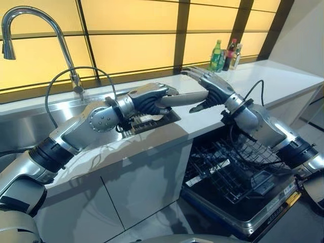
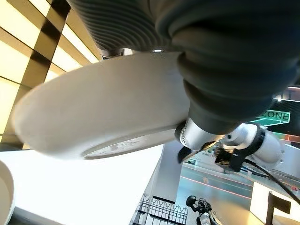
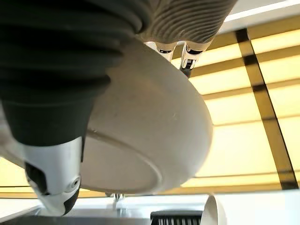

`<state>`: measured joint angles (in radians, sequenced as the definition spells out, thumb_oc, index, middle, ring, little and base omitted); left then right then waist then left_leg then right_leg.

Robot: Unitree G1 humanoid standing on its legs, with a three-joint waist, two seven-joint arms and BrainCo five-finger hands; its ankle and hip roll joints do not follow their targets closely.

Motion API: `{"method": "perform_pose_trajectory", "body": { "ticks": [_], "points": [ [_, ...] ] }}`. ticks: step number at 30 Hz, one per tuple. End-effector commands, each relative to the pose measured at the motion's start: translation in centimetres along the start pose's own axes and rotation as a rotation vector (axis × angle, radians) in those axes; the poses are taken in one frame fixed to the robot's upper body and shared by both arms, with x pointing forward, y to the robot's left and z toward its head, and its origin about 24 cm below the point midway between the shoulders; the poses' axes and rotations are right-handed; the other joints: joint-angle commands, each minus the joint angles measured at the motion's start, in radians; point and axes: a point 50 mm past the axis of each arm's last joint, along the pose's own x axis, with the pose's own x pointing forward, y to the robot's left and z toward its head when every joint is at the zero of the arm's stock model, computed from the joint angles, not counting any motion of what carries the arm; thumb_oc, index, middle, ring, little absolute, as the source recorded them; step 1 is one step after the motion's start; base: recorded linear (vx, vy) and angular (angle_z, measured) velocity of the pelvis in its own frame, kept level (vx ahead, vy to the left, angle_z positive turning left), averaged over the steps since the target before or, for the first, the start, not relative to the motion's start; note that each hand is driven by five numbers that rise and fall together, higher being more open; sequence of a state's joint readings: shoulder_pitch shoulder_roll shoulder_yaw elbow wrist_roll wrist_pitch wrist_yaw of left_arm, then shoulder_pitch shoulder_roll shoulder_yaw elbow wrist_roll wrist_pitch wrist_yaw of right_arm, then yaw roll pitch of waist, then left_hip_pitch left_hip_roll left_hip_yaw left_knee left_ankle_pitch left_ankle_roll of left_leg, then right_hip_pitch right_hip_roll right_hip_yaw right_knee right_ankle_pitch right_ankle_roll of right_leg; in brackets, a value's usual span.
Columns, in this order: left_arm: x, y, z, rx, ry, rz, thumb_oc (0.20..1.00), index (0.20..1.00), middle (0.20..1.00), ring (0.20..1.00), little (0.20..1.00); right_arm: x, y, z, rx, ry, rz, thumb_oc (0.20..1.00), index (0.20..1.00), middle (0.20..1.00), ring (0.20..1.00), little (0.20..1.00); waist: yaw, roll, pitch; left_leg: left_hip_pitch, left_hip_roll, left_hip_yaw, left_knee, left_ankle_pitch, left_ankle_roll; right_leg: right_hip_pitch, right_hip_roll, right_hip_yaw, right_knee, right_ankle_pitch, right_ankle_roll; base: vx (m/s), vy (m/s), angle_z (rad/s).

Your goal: Pick up plates and place into dishwasher.

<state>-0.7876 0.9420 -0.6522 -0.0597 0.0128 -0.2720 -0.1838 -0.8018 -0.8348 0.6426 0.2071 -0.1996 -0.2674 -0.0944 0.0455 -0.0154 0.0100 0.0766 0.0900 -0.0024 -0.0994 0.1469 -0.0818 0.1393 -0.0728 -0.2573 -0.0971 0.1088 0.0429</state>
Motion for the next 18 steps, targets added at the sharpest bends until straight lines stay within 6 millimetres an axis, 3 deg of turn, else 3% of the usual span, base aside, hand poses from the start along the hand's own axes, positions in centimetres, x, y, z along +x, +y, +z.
{"method": "perform_pose_trajectory", "body": {
  "ticks": [1,2,3,9,13,14,15,18],
  "points": [
    [1.9,4.3,3.6,0.039,-0.217,0.142,0.200,0.200,0.200,0.200,0.200,2.4,-3.2,1.1,-0.016,-0.052,-0.009,0.755,0.755,0.755,0.755,0.755,0.038,0.004,0.040,0.049,-0.078,0.024,0.012,-0.193,0.030,0.031,-0.033,-0.005,0.010,-0.138,0.070,0.03,0.000,0.02],
    [1.9,4.3,3.8,0.041,-0.228,0.144,0.200,0.200,0.200,0.200,0.200,2.4,-3.0,1.1,0.005,-0.054,-0.002,0.442,0.442,0.442,0.442,0.442,0.039,0.004,0.039,0.048,-0.078,0.024,0.012,-0.193,0.030,0.031,-0.033,-0.005,0.010,-0.138,0.070,0.00,0.000,0.00],
    [2.0,4.3,3.9,0.042,-0.235,0.146,0.200,0.200,0.200,0.200,0.200,2.5,-2.9,1.1,0.024,-0.054,0.000,0.200,0.200,0.200,0.200,0.200,0.039,0.004,0.039,0.049,-0.078,0.024,0.012,-0.193,0.030,0.031,-0.033,-0.005,0.010,-0.138,0.069,0.00,0.000,0.00],
    [2.1,4.1,4.3,0.049,-0.251,0.153,0.200,0.200,0.200,0.200,0.200,2.7,-2.5,1.4,0.111,-0.073,-0.025,0.200,0.200,0.200,0.200,0.200,0.039,0.006,0.040,0.056,-0.076,0.023,0.012,-0.197,0.030,0.037,-0.033,-0.003,0.010,-0.140,0.068,0.01,0.002,0.00],
    [1.7,4.0,3.4,0.053,-0.188,0.160,0.200,0.200,0.200,0.200,0.200,1.8,-2.9,1.3,0.176,-0.083,-0.138,0.200,0.200,0.200,0.200,0.200,0.031,0.011,0.041,0.061,-0.077,0.026,0.012,-0.200,0.032,0.040,-0.030,0.008,0.010,-0.141,0.069,0.04,0.007,0.00],
    [1.5,3.9,3.0,0.055,-0.169,0.160,0.275,0.275,0.275,0.275,0.275,1.4,-3.0,1.3,0.191,-0.088,-0.167,0.200,0.200,0.200,0.200,0.200,0.028,0.013,0.041,0.062,-0.077,0.026,0.012,-0.202,0.033,0.040,-0.029,0.011,0.010,-0.141,0.069,0.05,0.009,0.00],
    [1.1,3.8,2.5,0.056,-0.141,0.159,1.000,1.000,1.000,1.000,1.000,0.8,-3.3,1.2,0.231,-0.097,-0.206,0.200,0.200,0.200,0.200,0.200,0.022,0.015,0.044,0.064,-0.077,0.028,0.012,-0.203,0.034,0.038,-0.029,0.017,0.010,-0.141,0.071,0.05,0.010,0.00],
    [0.5,3.5,1.9,0.076,-0.103,0.158,1.000,1.000,1.000,1.000,1.000,-0.3,-3.2,1.2,0.260,-0.101,-0.243,0.200,0.200,0.200,0.200,0.200,0.015,0.017,0.047,0.066,-0.077,0.034,0.012,-0.206,0.037,0.036,-0.027,0.026,0.010,-0.140,0.073,0.04,0.011,-0.01]
  ]
}}
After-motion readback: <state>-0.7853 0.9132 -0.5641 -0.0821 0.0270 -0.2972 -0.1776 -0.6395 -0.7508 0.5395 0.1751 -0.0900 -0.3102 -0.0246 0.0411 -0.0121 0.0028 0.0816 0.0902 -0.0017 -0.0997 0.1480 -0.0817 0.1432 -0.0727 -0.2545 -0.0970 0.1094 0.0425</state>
